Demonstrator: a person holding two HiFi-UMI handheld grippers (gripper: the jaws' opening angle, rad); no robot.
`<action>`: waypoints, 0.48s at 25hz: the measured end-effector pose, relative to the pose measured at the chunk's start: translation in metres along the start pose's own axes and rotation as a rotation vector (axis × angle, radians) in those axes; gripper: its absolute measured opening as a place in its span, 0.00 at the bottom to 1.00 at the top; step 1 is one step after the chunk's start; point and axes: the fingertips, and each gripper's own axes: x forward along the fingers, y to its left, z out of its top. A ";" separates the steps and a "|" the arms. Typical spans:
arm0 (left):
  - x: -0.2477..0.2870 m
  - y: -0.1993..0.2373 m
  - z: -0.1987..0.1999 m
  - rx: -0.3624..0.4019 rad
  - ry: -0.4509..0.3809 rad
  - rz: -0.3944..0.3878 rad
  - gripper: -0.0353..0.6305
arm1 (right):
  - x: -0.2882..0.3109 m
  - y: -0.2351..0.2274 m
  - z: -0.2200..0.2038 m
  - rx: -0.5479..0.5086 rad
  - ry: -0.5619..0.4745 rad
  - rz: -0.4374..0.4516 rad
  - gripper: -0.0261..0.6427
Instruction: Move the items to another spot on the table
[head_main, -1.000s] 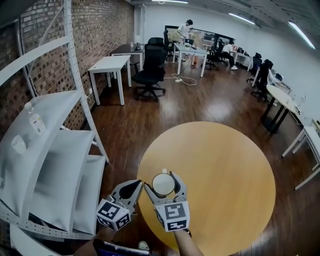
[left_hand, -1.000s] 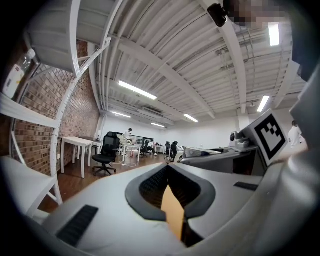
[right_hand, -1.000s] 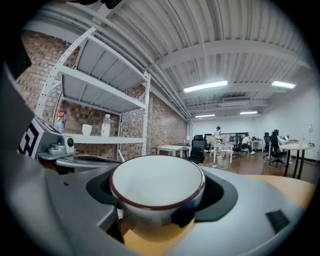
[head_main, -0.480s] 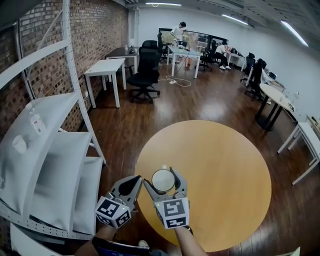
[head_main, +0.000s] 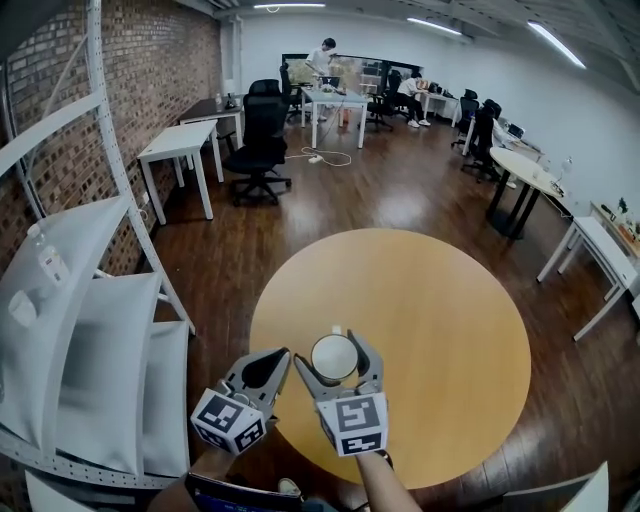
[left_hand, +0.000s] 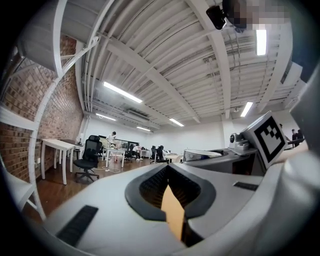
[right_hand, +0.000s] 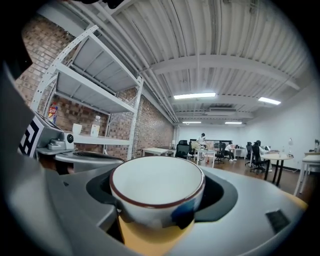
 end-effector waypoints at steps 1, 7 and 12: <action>0.005 -0.007 0.000 0.004 0.001 -0.014 0.06 | -0.006 -0.006 0.000 0.002 -0.001 -0.010 0.66; 0.032 -0.048 0.002 0.032 0.008 -0.077 0.06 | -0.037 -0.044 -0.005 0.009 -0.001 -0.064 0.66; 0.057 -0.096 0.002 0.041 0.014 -0.107 0.06 | -0.073 -0.081 -0.007 0.016 -0.010 -0.087 0.66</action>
